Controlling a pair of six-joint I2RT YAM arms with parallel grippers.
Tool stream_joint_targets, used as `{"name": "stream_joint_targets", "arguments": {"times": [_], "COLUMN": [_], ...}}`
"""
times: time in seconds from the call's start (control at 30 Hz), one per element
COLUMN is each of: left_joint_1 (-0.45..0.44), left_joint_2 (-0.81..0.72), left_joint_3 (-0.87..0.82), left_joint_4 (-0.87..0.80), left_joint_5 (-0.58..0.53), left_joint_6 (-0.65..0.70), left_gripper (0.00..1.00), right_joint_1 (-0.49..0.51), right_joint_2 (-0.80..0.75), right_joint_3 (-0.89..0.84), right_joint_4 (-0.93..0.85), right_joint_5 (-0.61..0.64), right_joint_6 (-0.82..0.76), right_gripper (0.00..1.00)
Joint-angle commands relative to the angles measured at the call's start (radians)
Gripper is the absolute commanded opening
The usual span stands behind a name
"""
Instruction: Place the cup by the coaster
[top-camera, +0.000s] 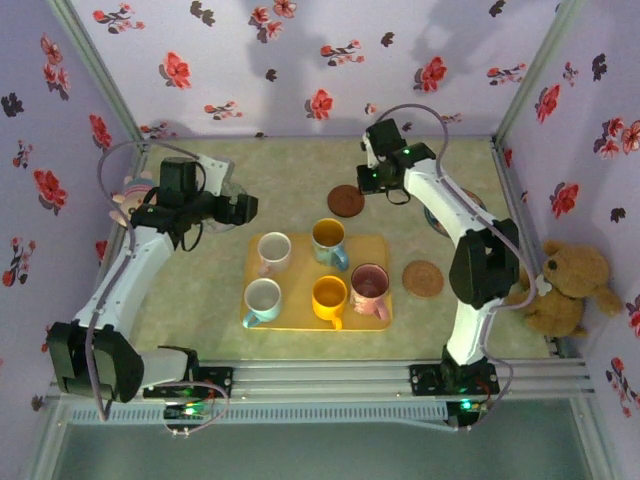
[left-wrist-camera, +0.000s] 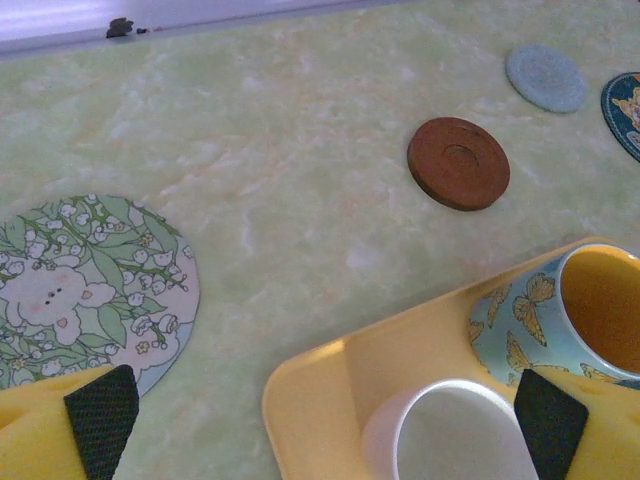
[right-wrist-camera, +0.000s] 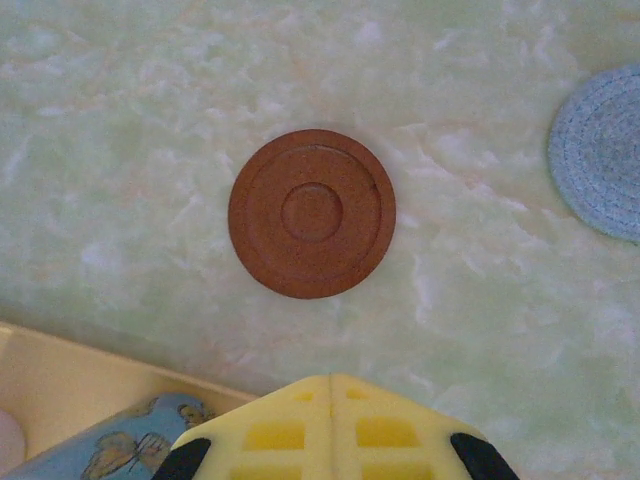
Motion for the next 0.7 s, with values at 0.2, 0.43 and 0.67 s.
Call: {"name": "stream_joint_targets", "arguments": {"times": [0.2,0.43,0.67], "left_joint_1": [0.001,0.002,0.001], "left_joint_2": [0.044,0.081,0.088], "left_joint_3": [-0.027,-0.044,-0.052], "left_joint_4": [0.095,0.146,0.165], "left_joint_5": [0.034,0.040,0.040], "left_joint_6": [0.009,-0.017,-0.031], "left_gripper": [1.00,1.00,1.00], "right_joint_1": [-0.029,-0.029,-0.029], "right_joint_2": [0.177,0.314,0.446], "right_joint_3": [0.138,0.240,0.361], "right_joint_4": [-0.033,-0.037,-0.076], "right_joint_5": [-0.017,0.040,0.035], "right_joint_6": [-0.001,0.042,0.064], "right_gripper": [0.00,0.00,0.00]}}
